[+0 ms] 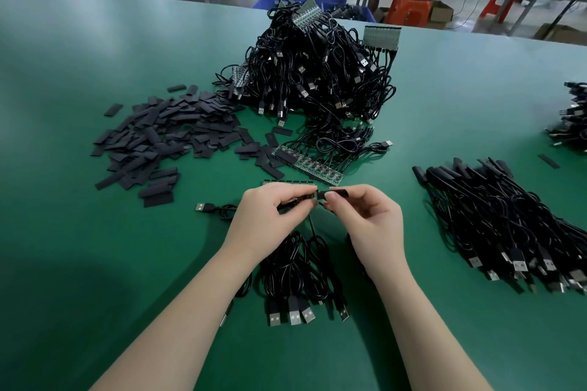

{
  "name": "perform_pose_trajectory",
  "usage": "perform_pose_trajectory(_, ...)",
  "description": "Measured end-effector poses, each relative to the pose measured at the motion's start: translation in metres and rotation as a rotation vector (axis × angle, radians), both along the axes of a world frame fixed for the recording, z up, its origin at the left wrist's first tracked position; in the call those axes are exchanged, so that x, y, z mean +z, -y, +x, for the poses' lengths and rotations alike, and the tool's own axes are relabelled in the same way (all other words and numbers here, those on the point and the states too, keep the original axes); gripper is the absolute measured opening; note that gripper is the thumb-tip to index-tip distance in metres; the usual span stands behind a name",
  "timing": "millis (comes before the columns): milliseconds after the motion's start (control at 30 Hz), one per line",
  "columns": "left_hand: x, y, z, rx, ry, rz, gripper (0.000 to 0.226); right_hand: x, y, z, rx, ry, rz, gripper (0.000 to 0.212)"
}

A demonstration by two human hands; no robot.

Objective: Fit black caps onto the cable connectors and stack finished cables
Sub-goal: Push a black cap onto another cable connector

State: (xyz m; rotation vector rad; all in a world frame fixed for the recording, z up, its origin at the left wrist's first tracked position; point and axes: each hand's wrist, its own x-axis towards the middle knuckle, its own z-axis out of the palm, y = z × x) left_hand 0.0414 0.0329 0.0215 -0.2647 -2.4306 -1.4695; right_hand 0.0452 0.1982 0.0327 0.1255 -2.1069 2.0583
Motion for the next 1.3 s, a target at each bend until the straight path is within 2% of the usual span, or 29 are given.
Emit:
perform_pose_trajectory(767, 0.0024, -0.0027, 0.0027, -0.093, 0.006, 0.105, 0.029, -0.0002, 0.0034, 0.0058, -0.085, -0.256, 0.206, 0.034)
perform_pose_trajectory(1000, 0.0022, -0.0010, 0.0013, -0.108, 0.001, 0.127, 0.031, -0.0024, 0.0047, 0.0046, -0.097, -0.211, 0.169, 0.032)
perform_pose_trajectory(1300, 0.0061, -0.0022, 0.0020, -0.125, -0.010, 0.129, 0.035, 0.0007, 0.0067, 0.0077, -0.121, -0.321, 0.278, 0.030)
